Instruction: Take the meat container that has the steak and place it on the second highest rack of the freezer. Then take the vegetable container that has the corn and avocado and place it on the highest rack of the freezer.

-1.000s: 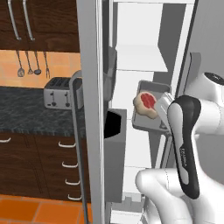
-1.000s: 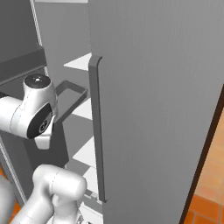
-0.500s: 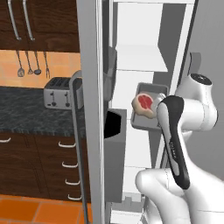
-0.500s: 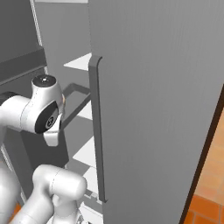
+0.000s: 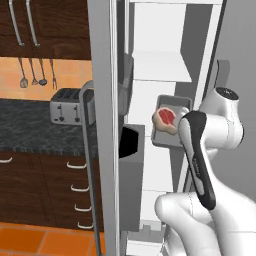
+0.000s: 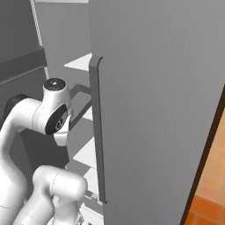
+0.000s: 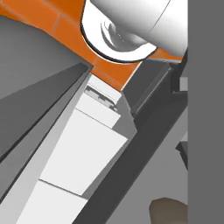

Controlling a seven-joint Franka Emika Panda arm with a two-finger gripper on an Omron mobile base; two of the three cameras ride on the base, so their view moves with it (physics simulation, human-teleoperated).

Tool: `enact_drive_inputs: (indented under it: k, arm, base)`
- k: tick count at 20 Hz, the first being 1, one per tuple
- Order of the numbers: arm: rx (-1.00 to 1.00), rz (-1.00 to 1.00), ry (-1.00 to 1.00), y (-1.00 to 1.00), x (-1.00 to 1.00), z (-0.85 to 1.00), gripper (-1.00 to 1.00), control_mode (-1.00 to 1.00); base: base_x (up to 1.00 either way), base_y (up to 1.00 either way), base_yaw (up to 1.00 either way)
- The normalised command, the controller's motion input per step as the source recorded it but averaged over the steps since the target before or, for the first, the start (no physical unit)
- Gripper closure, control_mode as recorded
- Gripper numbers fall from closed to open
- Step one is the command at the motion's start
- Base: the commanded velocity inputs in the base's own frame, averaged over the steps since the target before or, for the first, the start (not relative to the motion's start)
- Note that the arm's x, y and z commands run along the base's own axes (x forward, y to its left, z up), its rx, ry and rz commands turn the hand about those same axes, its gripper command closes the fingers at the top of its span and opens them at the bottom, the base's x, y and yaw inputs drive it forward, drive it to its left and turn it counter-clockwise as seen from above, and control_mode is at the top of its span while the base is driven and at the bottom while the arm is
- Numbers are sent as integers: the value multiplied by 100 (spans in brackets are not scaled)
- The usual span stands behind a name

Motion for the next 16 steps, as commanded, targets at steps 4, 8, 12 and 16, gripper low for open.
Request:
enact_drive_inputs:
  k: [4,8,12,16]
  arm:
    - [-10,3,0,10,48,-49,100,-100]
    - [-8,0,0,8,42,-24,100,-100]
    - [0,0,-1,-4,41,-16,100,-100]
    - [0,0,0,0,66,-16,100,-100]
  base:
    - [0,0,0]
    - [0,0,0]
    - [0,0,0]
    - [0,0,0]
